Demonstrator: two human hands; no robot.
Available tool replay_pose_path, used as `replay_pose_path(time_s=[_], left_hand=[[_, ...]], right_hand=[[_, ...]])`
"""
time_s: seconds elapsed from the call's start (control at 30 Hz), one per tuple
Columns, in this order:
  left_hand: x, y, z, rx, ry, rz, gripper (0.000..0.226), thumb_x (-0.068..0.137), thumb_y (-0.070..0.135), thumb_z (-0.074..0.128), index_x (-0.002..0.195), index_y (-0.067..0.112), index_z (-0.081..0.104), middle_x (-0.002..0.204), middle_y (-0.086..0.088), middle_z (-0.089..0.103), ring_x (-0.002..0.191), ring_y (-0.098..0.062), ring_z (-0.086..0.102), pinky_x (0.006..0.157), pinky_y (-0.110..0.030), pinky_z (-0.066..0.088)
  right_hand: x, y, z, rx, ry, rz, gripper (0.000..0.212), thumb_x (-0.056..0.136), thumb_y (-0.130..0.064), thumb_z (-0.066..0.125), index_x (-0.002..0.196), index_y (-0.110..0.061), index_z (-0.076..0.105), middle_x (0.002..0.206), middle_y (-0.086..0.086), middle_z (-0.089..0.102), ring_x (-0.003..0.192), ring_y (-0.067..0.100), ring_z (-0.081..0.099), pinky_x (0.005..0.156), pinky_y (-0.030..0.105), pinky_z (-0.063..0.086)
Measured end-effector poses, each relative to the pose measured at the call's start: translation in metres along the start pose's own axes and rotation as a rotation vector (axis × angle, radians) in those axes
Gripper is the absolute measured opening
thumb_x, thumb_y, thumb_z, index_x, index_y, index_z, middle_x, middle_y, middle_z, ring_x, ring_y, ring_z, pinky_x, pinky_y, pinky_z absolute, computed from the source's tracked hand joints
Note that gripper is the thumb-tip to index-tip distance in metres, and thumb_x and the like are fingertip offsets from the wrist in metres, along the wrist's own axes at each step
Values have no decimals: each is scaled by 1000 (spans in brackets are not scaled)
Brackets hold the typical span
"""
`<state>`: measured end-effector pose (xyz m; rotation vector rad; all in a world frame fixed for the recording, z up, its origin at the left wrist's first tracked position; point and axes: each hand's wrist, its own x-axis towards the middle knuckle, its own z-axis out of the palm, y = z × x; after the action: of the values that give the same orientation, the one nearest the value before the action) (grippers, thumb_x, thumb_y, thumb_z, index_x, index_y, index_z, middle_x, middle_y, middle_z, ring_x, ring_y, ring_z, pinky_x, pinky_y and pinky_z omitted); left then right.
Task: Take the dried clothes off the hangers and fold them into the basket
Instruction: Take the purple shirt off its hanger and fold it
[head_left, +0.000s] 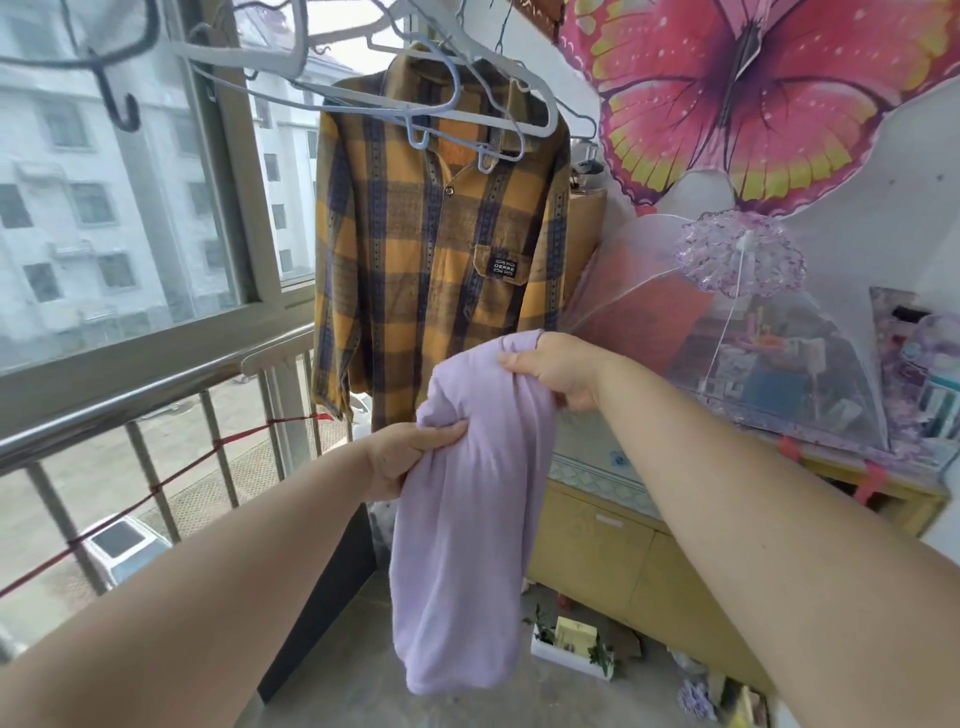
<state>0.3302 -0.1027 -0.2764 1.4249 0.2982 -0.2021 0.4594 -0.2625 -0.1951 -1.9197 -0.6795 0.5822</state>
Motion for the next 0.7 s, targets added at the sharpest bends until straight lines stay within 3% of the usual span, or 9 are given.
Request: replay_pose_path(time_s=[0.13,0.2,0.33,0.43,0.5,0.57,0.63,0.7], left_hand=[[3,-7,-8,-144,26,-10,56,77,49,66,125,19,60,123,-12,64,116,-34,58,104,-52,40],[3,-6,-5,-179,14,6,49,86,49,60,126,21,59,124,-12,64,117,-34,58,104,-53,40],[1,2,9,-257,60,148,32,97,44,44,125,34,57,123,-7,64,113,-30,59,96,-49,46],[3,2,6,-327,125,200,34,97,46,43,128,37,52,124,-8,61,112,-30,59,88,-47,50],[6,1,3,-349,176,224,34,96,49,44,126,37,54,124,-11,62,111,-30,59,84,-46,52],[8,0,2,-373,221,241,33,96,50,43,117,32,61,118,-13,65,106,-30,62,80,-45,53],[8,-2,1,-392,205,238,41,95,53,42,104,23,69,108,-15,69,99,-29,65,79,-43,54],[9,-6,0,-408,179,262,49,95,52,41,90,18,76,94,-13,72,87,-25,70,73,-39,56]], right_hand=[[-1,-3,-12,-31,79,-98,19,96,-25,57,93,-14,72,106,18,70,100,34,65,97,47,50],[-1,-1,-14,-40,116,-81,21,90,-36,64,92,-17,73,104,15,71,102,34,66,95,48,51],[0,2,-10,-99,285,187,81,78,-69,59,128,-5,56,125,10,58,116,35,56,98,41,47],[-1,14,-11,-3,440,213,79,82,-69,53,122,-1,56,104,11,66,86,29,64,63,31,50],[-6,29,-6,49,478,205,67,88,-61,51,122,-3,55,99,11,66,78,25,63,55,28,42],[-10,47,5,159,438,246,64,90,-58,51,128,-6,52,108,11,62,91,27,61,71,35,49],[-18,65,21,247,375,318,64,91,-56,50,135,-10,48,125,10,57,109,30,57,91,41,45],[-24,84,38,293,316,392,65,92,-55,50,140,-13,43,136,7,50,116,30,52,95,43,40]])
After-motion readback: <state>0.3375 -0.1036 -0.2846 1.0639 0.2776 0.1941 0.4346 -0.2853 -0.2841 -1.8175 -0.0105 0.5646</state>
